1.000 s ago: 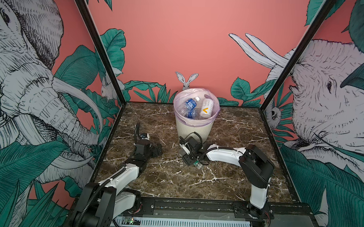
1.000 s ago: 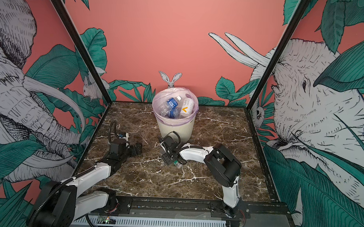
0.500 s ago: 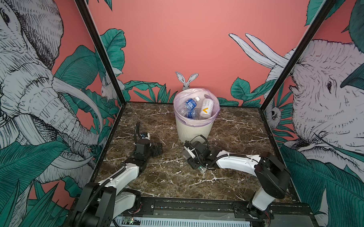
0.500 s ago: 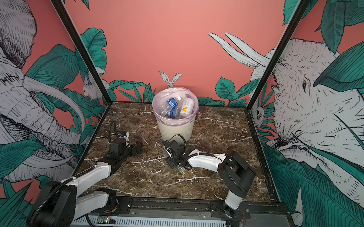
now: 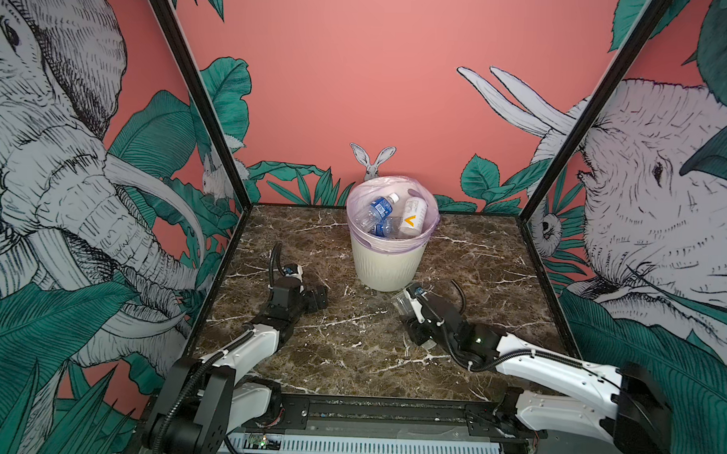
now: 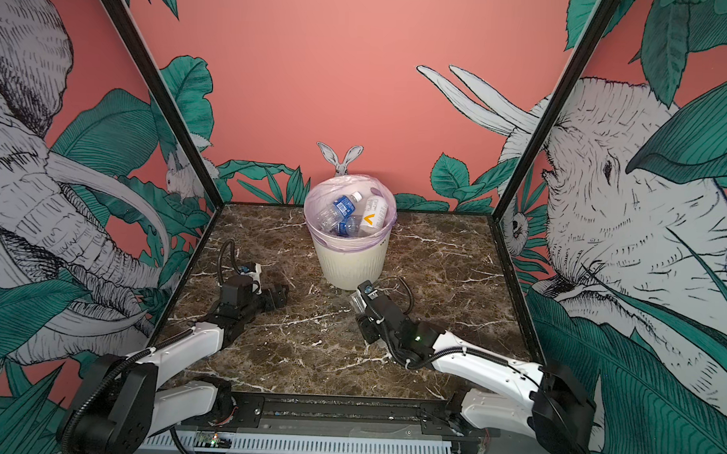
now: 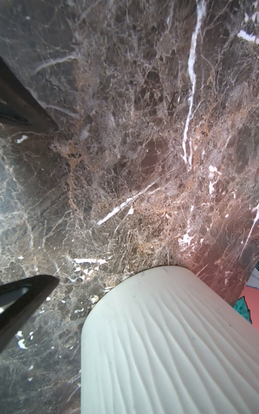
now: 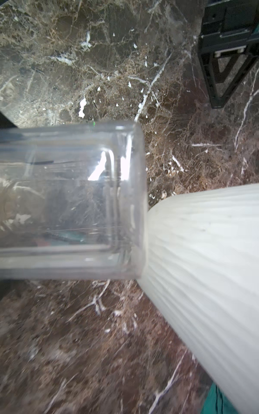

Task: Throw the plastic bottles in the bin
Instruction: 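Lift the green-capped bottle and carry it over the bin with the right gripper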

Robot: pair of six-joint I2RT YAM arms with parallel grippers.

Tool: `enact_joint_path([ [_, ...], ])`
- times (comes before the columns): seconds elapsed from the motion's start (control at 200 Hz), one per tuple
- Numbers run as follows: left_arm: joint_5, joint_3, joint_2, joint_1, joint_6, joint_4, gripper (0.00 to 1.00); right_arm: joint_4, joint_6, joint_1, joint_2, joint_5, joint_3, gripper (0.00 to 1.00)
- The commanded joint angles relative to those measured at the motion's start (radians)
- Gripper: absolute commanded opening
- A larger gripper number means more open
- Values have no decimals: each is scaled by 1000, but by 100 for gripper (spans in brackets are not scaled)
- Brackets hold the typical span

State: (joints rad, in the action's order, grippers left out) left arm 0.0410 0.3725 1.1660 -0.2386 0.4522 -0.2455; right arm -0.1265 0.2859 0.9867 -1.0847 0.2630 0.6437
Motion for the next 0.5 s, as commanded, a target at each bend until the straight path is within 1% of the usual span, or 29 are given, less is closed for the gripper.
enact_joint_path([
  [0.0, 23, 10, -8, 9, -4, -38, 99, 30, 22, 4, 110, 78, -41, 49],
  [0.255, 93, 0, -4, 9, -26, -97, 100, -12, 1, 6, 328, 135, -83, 48],
  [0.49, 128, -6, -2, 9, -35, -124, 100, -45, -32, 5, 433, 176, -63, 47],
])
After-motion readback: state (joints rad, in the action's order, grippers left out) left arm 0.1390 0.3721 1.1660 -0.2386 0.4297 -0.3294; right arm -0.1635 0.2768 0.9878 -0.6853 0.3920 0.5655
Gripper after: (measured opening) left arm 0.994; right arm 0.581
